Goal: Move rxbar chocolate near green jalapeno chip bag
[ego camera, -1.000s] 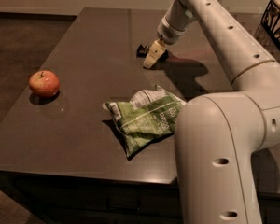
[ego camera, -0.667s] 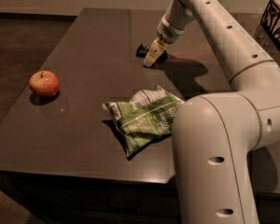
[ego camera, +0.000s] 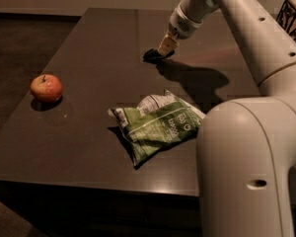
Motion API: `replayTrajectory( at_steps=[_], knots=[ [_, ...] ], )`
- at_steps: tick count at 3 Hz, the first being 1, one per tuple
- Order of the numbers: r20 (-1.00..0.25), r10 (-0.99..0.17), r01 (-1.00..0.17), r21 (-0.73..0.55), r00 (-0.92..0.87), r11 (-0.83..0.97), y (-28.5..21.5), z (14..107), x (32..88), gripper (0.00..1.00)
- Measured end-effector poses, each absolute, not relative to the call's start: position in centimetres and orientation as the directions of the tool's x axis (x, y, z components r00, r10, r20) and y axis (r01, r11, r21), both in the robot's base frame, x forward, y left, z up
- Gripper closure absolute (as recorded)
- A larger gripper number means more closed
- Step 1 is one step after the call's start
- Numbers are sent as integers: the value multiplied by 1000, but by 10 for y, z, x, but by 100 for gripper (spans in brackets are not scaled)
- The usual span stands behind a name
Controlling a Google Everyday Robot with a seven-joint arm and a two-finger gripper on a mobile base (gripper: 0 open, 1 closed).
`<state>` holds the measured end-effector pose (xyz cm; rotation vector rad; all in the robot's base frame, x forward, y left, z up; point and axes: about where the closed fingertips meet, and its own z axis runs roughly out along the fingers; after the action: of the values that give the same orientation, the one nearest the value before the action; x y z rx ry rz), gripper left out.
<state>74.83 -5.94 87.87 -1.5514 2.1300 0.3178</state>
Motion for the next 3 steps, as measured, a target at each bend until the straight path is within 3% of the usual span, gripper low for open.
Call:
replayTrajectory(
  at_steps=[2,3],
  knots=[
    [-477,-879,-985,-145,-13,93,-66,910,665,100],
    [-451,-885,-988,-145,114,-53,-69,913,620,82]
  ],
)
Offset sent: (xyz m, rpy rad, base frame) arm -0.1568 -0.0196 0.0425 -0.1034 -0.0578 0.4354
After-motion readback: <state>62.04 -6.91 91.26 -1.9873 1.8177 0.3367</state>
